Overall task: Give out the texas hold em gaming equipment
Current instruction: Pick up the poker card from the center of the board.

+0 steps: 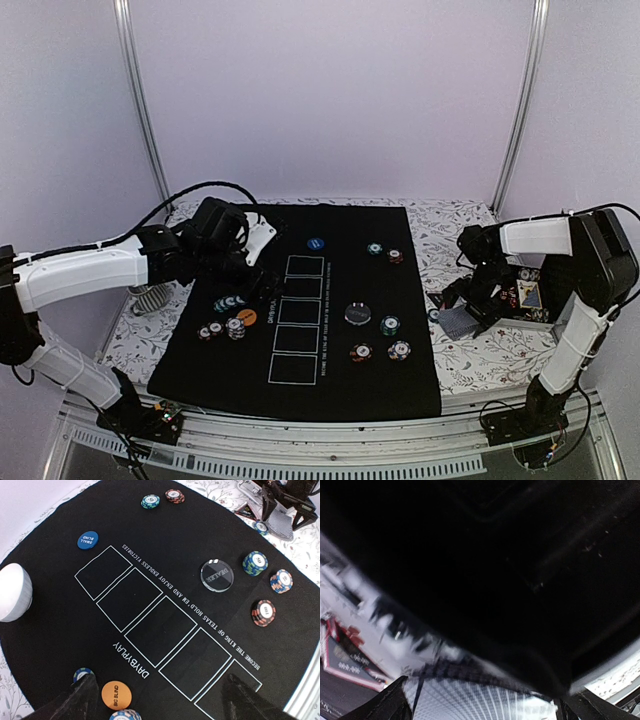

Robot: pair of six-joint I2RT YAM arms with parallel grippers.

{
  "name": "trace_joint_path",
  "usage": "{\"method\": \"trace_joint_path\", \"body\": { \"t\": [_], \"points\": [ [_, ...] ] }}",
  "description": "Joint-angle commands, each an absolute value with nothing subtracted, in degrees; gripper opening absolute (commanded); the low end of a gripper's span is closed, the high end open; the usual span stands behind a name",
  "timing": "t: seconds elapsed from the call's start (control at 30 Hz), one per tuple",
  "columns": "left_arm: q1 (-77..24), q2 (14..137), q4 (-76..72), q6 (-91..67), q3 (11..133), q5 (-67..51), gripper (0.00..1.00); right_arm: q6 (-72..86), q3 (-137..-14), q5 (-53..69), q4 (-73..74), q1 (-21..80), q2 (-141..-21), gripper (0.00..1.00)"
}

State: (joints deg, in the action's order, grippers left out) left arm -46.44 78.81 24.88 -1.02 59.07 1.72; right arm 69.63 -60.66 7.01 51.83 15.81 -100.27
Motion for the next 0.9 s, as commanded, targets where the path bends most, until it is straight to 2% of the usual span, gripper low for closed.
{"method": "trace_joint_path", "body": {
  "t": [0.0,0.13,0.43,0.87],
  "points": [
    [-46.3,79.3,25.6,-0.4,58.3,1.2,0.87,69.2,-60.3,7.0,50.4,16.4,-103.1,0.99],
    [-46.3,79.5,25.7,-0.4,58.3,1.3,0.88,69.3,-59.6,6.6,49.9,16.7,-102.8,1.00],
    [-46.3,80.0,25.7,-0.3,58.4,1.2,0.87,69.8,-55.3,6.6,48.6,16.7,-99.5,0.79],
    [-46.2,80.5,25.8,-0.2,58.4,1.3,0.88,68.0,-53.5,6.7,46.7,16.7,-96.8,0.59]
  ]
}}
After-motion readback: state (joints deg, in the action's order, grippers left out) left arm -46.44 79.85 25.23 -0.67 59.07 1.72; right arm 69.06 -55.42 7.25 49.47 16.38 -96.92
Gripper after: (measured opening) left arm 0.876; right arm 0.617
